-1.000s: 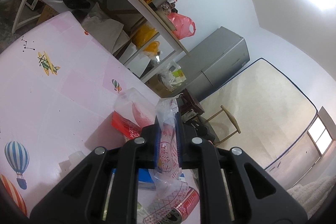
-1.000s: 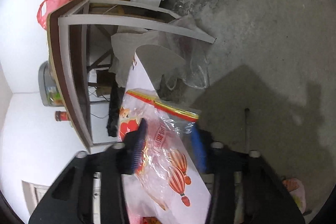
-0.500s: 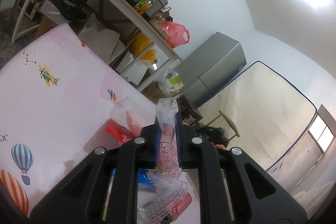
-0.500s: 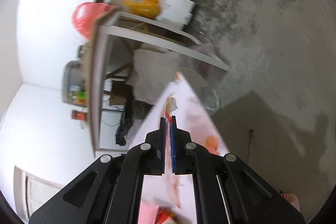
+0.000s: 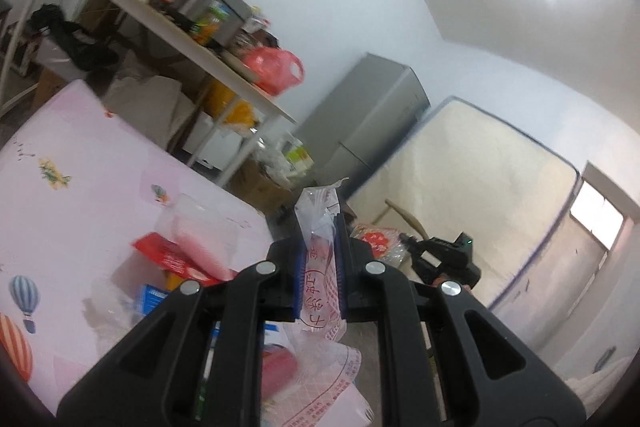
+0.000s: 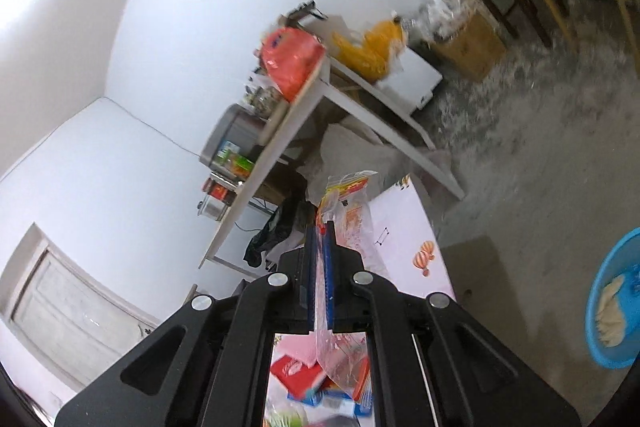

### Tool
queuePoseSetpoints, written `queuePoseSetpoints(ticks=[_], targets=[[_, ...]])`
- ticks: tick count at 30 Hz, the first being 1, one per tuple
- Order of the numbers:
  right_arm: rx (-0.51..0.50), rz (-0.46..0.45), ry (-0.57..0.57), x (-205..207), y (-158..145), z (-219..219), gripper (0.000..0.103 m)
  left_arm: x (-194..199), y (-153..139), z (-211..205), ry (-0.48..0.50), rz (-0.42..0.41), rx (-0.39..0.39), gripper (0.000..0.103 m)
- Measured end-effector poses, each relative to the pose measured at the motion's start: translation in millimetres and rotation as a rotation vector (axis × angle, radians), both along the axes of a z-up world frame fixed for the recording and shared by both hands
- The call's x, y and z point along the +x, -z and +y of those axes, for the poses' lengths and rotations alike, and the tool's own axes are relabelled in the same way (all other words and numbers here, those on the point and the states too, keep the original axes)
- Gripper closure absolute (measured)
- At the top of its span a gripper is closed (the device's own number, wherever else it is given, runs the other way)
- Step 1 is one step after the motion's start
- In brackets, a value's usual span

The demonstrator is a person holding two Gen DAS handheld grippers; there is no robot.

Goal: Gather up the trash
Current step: 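Carry both held wrappers over the blue wastebasket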

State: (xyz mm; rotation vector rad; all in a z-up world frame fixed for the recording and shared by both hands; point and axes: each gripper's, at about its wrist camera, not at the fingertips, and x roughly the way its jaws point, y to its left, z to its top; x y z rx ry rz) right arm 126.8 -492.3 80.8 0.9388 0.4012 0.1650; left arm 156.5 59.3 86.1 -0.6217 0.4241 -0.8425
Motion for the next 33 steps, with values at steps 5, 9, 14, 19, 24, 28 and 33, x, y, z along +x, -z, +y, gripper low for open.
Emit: queuePoseSetpoints(ticks=[5, 9, 14, 19, 24, 28, 33], targets=[[-0.021, -0.030, 0.073, -78.1, -0.4, -22.2, 0.099, -6.7, -18.8, -57.7, 0.153, 0.009, 0.045, 0.092], [-0.025, 0.007, 0.165, -134.9, 21.1, -48.5, 0.099, -3.1, -24.9, -123.0, 0.323, 0.082, 0.076, 0.092], [0.013, 0.091, 0.278, -186.8, 66.6, -83.2, 0.099, -2.1, -22.1, -237.5, 0.487, 0.140, 0.259, 0.092], [0.077, 0.200, 0.374, -209.7, 130.3, -113.4, 0.099, -13.2, 6.7, -361.3, 0.639, 0.195, 0.480, 0.092], [0.125, 0.296, 0.434, -212.4, 186.5, -137.4, 0.099, -19.3, 57.9, -471.1, 0.718, 0.230, 0.688, 0.092], [0.151, 0.378, 0.462, -201.6, 228.3, -158.9, 0.099, -20.6, 108.5, -527.7, 0.730, 0.284, 0.802, 0.091], [0.167, 0.480, 0.477, -181.8, 272.9, -181.0, 0.095, -8.6, 151.2, -573.5, 0.705, 0.348, 0.875, 0.071]])
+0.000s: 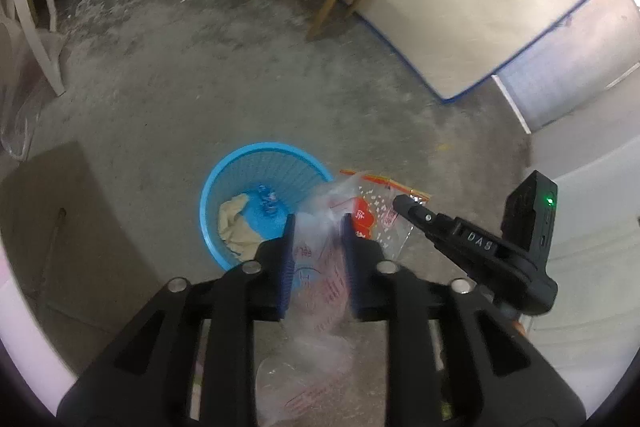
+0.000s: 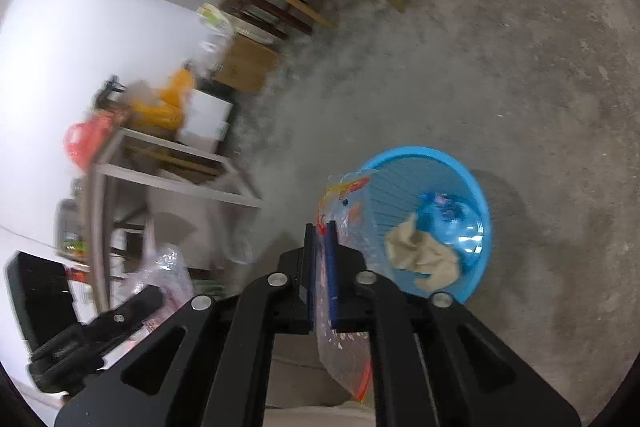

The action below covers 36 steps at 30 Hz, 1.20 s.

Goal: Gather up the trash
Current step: 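Carry both held wrappers over the blue wastebasket, then open the left tool over the wastebasket while the right opens too, then bring both open tools back over the table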

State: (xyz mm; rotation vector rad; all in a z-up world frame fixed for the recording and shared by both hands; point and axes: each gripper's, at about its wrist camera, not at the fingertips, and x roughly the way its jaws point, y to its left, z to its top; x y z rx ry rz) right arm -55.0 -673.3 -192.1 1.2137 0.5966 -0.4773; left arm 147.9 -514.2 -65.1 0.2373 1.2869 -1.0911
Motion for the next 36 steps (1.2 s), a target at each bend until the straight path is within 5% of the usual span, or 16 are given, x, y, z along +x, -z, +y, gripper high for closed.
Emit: queuePoseSetpoints(ticks=[3, 8, 17, 25, 36], targets=[[0.057, 0.036, 0.017, 9.7, 28.2, -13.2, 0.085, 9.7, 15.5, -15.1, -0.029, 0.023, 0.041, 0.055], [0.105, 0.082, 0.082, 5.0, 57.1, -19.4, 0.074, 15.6, 11.3, -12.8, -0.055, 0.040, 0.014, 0.049], [0.097, 0.053, 0.100, -23.7, 46.0, -5.8, 0.067, 9.0, -44.1, 24.0, -0.051, -0.040, -0.062, 0.043], [-0.043, -0.010, 0.035, -54.3, -17.2, 41.7, 0.048, -11.2, -101.4, 167.1, -0.173, 0.017, -0.198, 0.036], [-0.324, -0.031, -0.289, -33.5, -134.1, 162.4, 0.031, -70.1, -133.6, 395.3, -0.388, -0.210, -0.264, 0.028]])
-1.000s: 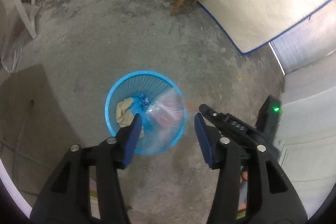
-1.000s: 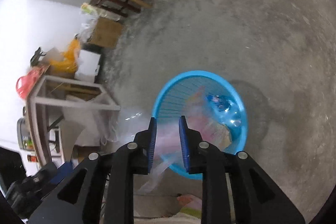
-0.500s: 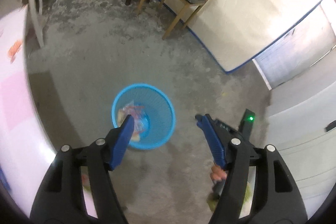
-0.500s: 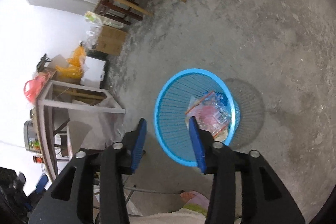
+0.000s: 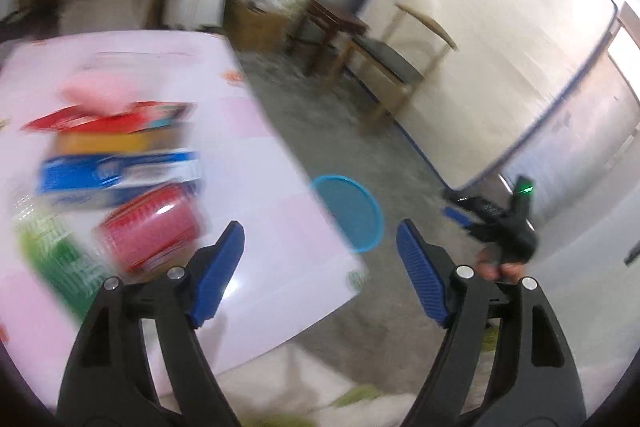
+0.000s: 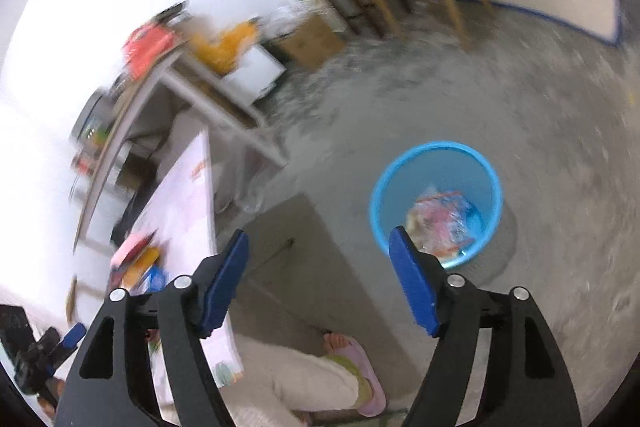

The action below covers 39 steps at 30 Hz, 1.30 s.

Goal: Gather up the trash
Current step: 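Bring both open tools back over the table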

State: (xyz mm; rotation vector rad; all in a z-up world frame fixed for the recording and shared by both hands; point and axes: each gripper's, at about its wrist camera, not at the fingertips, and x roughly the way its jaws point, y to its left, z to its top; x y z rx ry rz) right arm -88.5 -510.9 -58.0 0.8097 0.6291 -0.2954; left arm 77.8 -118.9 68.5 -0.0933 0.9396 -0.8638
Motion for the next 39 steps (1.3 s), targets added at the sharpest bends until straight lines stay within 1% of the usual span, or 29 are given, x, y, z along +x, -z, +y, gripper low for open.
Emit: queuePoseSetpoints(ticks=[3, 4, 7, 10, 14, 16, 19, 20, 23, 25, 27, 29, 31, 36, 39], targets=[[-0.062, -0.028, -0.127, 19.7, -30.2, 41.7, 0.029, -10.3, 3.8, 50.8, -0.102, -0.044, 0.014, 0.028], [-0.067, -0.032, -0.155, 24.8, -36.0, 49.6, 0.029, -11.0, 4.6, 61.5, -0.119, -0.046, 0.013, 0.027], [-0.070, -0.041, -0.306, 54.0, -52.5, 98.1, 0.029, -12.5, 12.3, 97.9, -0.195, -0.063, 0.018, 0.027], [-0.083, -0.016, -0.441, 84.4, -57.8, 145.8, 0.029, -11.4, 24.2, 119.9, -0.256, -0.075, 0.040, 0.027], [-0.075, 0.041, -0.588, 121.2, -52.9, 202.9, 0.029, 0.0, 43.6, 149.4, -0.315, -0.019, 0.003, 0.027], [-0.075, 0.072, -0.628, 137.6, -50.9, 226.1, 0.029, 4.8, 52.5, 155.9, -0.328, -0.008, -0.007, 0.027], [-0.064, 0.094, -0.652, 152.4, -50.0, 246.8, 0.029, 9.2, 65.6, 168.4, -0.345, 0.009, -0.012, 0.027], [-0.072, 0.098, -0.654, 154.1, -48.7, 249.9, 0.029, 13.3, 71.6, 173.3, -0.350, 0.028, -0.019, 0.027], [-0.150, 0.114, -0.674, 164.6, -53.5, 276.1, 0.029, 20.1, 83.7, 181.7, -0.361, 0.060, -0.038, 0.027], [-0.202, 0.105, -0.745, 168.6, -61.6, 302.5, 0.029, 25.2, 90.3, 187.0, -0.371, 0.070, -0.042, 0.027], [-0.220, 0.101, -0.813, 172.9, -64.5, 325.6, 0.029, 29.3, 95.1, 193.8, -0.383, 0.078, -0.048, 0.027], [-0.223, 0.124, -0.867, 176.6, -59.5, 345.6, 0.029, 35.5, 100.5, 201.4, -0.402, 0.097, -0.058, 0.027], [-0.218, 0.164, -0.908, 178.2, -47.9, 361.1, 0.029, 37.7, 103.2, 208.1, -0.417, 0.108, -0.069, 0.027], [-0.171, 0.239, -0.943, 178.6, -25.9, 378.1, 0.029, 43.4, 107.4, 220.7, -0.441, 0.113, -0.083, 0.027], [-0.176, 0.251, -0.955, 175.9, -24.3, 384.4, 0.029, 47.7, 109.4, 227.2, -0.449, 0.121, -0.088, 0.027]])
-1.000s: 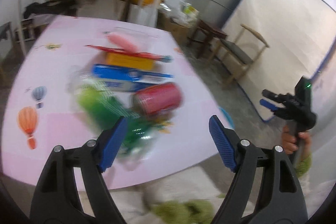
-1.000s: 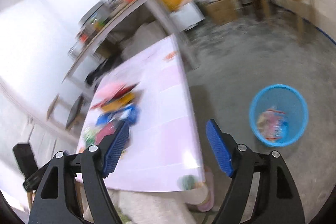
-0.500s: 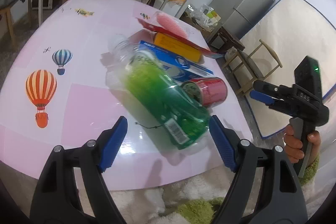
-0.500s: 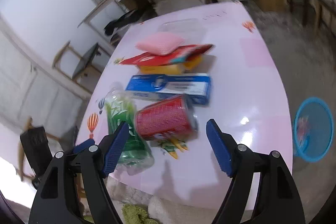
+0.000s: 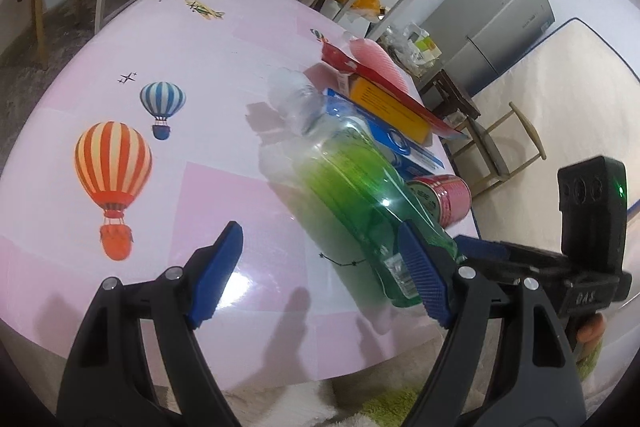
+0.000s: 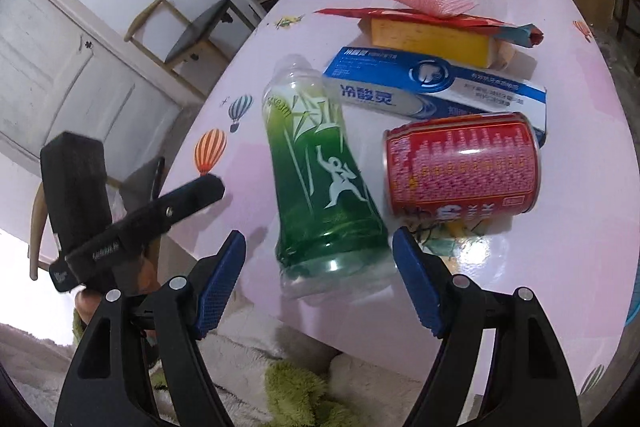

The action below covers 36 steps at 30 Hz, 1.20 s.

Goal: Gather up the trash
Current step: 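Bring both open tools back over the table, then close the left tool on the pink mesh scrubber sponge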

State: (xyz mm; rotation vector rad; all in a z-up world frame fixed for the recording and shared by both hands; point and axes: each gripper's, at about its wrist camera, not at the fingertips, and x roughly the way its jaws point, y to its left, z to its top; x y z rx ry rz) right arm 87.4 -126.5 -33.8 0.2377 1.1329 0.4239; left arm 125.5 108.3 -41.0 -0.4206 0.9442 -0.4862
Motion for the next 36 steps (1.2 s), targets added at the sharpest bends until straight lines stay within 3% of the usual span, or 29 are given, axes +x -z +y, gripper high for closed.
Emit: queuePoseSetpoints(ticks=[4, 10, 14, 18, 23, 29, 34, 36], targets=[[-0.008, -0.038, 0.015, 2.7, -16.3, -5.5, 0.029, 5.0, -3.8, 6.3, -0.011, -0.010, -0.007, 0.027], [0.070, -0.163, 0.123, 23.5, -68.4, -51.7, 0.029, 25.7, -27.3, 9.8, -0.018, -0.064, -0.023, 0.027], [0.126, -0.190, 0.222, 46.8, -87.3, -84.3, 0.029, 57.9, -60.0, 5.4, 0.006, -0.128, -0.069, 0.027], [0.214, -0.194, 0.282, 62.5, -91.6, -109.1, 0.029, 103.7, -77.7, -12.0, 0.066, -0.114, -0.101, 0.028], [0.263, -0.166, 0.283, 73.6, -80.1, -121.3, 0.029, 168.4, -81.9, -46.8, 0.150, -0.040, -0.109, 0.030], [0.284, -0.150, 0.317, 78.9, -70.5, -140.2, 0.029, 247.5, -51.2, -79.9, 0.182, 0.189, -0.116, 0.048], [0.297, -0.141, 0.346, 80.6, -63.4, -154.0, 0.029, 284.4, -25.9, -102.5, 0.180, 0.294, -0.005, 0.050], [0.301, -0.138, 0.353, 81.1, -60.9, -157.7, 0.029, 291.2, -16.4, -110.6, 0.196, 0.334, -0.001, 0.051]])
